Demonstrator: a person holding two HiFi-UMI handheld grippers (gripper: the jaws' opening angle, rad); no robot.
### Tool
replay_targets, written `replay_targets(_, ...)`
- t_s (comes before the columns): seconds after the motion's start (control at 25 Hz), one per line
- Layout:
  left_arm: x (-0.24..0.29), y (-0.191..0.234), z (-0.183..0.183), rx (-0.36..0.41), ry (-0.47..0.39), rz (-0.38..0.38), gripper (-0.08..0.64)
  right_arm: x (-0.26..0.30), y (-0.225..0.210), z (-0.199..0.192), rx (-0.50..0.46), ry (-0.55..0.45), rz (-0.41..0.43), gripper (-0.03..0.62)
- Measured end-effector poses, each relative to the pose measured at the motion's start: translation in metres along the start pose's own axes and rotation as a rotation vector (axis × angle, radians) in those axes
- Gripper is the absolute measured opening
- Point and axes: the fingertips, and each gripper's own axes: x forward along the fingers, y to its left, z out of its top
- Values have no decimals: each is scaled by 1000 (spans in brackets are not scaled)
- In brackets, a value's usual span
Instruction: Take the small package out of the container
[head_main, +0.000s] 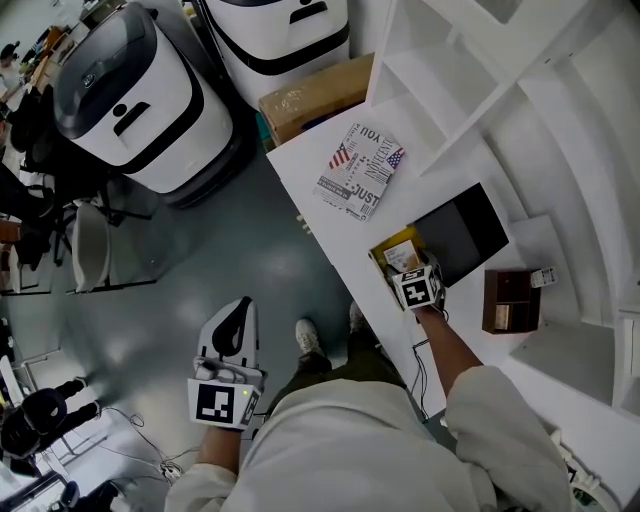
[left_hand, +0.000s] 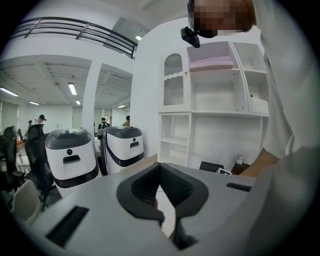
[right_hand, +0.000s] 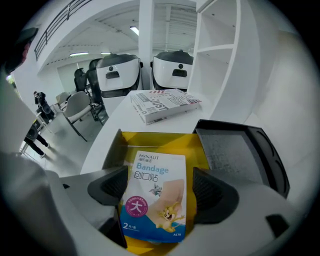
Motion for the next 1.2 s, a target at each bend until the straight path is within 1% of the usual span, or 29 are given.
replay_targets(0.12, 0, 3, -3, -5, 6, 4, 8, 7, -2, -3, 31, 26, 1, 419)
replay_targets(0.28, -1, 5, -9, -11, 14, 9, 8, 15, 2, -6, 53, 50, 33, 419)
replay_targets(0.76, -5, 10, -15, -31, 22, 20, 8, 21, 3, -6, 57, 76, 34, 419)
replay_targets(0.92, -5, 7, -14, -30, 17, 13, 8, 21, 4, -9, 24, 68, 35, 419)
replay_targets(1.04, -6, 7, -12, -29, 12, 11, 8, 8, 8, -2, -9, 37, 40, 419)
replay_targets(1.2, -7, 5, -8, -28, 0, 1, 8, -17, 9, 18, -46, -76, 28, 419)
